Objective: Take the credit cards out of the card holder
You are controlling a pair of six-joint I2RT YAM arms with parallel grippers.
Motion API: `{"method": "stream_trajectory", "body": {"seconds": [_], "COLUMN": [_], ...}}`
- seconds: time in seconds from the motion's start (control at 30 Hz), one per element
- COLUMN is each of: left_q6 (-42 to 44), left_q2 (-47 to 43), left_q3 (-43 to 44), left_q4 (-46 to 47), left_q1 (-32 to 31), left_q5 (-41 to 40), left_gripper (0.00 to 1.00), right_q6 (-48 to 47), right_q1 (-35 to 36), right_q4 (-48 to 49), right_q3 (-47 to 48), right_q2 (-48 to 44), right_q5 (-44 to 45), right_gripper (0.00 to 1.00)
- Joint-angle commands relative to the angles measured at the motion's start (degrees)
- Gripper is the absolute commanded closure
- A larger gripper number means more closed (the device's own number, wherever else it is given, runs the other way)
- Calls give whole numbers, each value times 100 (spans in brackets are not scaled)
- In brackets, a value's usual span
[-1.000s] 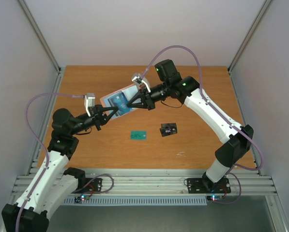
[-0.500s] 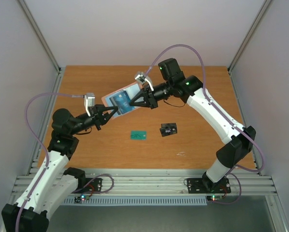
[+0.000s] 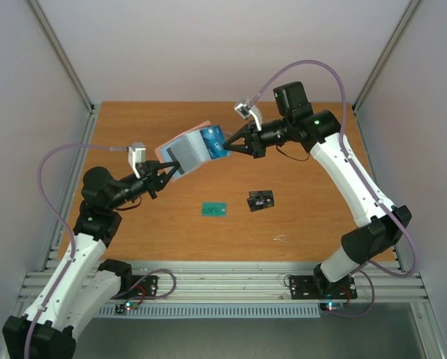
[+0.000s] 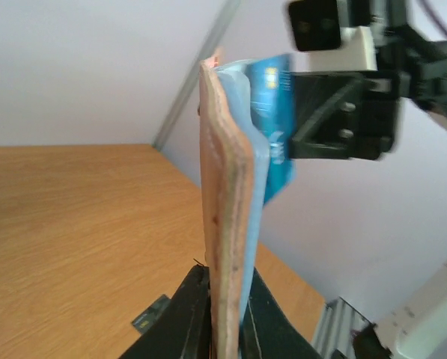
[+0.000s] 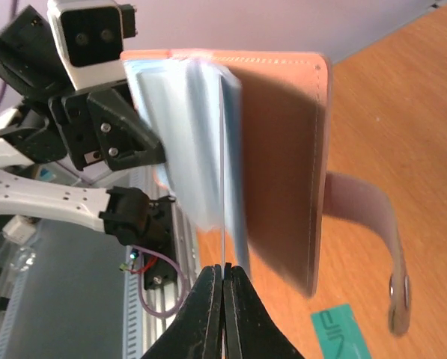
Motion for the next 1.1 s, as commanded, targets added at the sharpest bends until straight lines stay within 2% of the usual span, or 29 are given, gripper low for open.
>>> {"method": "stream_trajectory", "body": {"seconds": [0.0, 0.13, 0.2, 0.3, 0.5, 0.6, 0.73, 1.07], "left_q6": [361, 684, 995, 1124, 779, 778, 821, 807], "left_q2": [-80, -7, 17, -30, -57, -60, -68, -46], "left_q3": [188, 194, 156, 131, 42, 55, 58, 38], "left_q4": [-948, -2171, -2373, -2521, -2414, -2389, -2344, -2285], "left_q1": [15, 19, 25, 23, 25, 24, 24, 30], "left_q5": [-1633, -4405, -4973, -4996, -4641, -4641, -4488, -4395], "left_gripper": [100, 100, 100, 100, 100, 100, 100, 100], "right_q6": [-428, -1043, -1535, -2115, -2597, -2664, -2738, -2816], "right_q1": [-138, -78, 264, 885, 1858, 2152, 2424, 2537], "right_q4": [-699, -1889, -2577, -3253, -3549, -3613, -3512, -2804], "right_q3": [284, 576, 695, 719, 588, 463, 226, -120], "right_q2": [-157, 229, 641, 1144, 1936, 2298, 2678, 3560], "right_q5": [592, 1404, 2227, 2780, 3215, 3079, 2701, 3039], "right_gripper": [99, 99, 99, 99, 99, 99, 99, 99]}}
